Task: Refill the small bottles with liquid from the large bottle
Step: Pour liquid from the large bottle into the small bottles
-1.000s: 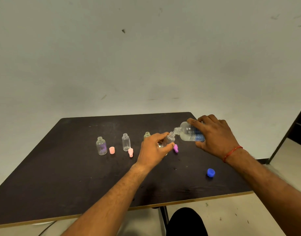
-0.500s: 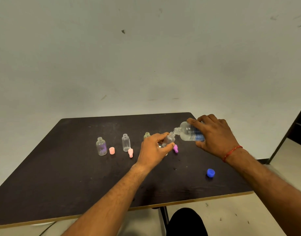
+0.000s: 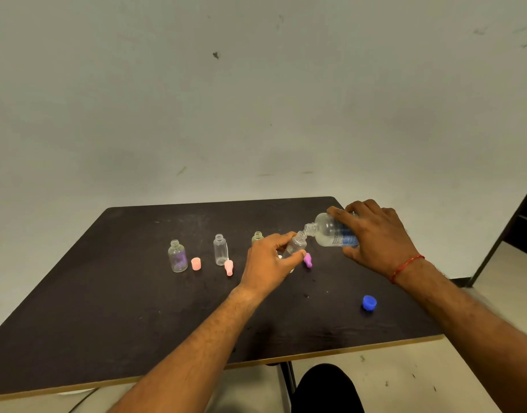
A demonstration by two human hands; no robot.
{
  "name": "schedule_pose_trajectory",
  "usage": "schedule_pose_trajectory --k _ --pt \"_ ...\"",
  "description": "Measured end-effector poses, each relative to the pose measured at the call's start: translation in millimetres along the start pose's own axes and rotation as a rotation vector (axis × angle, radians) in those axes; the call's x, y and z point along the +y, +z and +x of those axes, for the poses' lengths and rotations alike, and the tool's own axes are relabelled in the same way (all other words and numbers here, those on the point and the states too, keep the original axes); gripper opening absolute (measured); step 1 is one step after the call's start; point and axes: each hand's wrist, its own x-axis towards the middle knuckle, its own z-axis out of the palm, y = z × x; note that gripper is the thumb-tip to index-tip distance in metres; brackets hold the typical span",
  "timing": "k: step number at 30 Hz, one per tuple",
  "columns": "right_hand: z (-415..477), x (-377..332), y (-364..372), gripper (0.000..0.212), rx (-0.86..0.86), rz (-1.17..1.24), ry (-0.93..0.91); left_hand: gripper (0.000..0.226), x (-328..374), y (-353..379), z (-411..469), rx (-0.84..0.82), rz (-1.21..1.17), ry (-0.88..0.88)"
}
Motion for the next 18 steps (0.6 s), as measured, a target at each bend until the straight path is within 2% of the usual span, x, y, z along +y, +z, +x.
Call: schedule_pose_trajectory --k 18 --pt "-2.2 5.7 4.3 0.082 0.01 0.006 0.002 0.039 -3.2 7.3 2.5 -0.028 -0.002 -0.007"
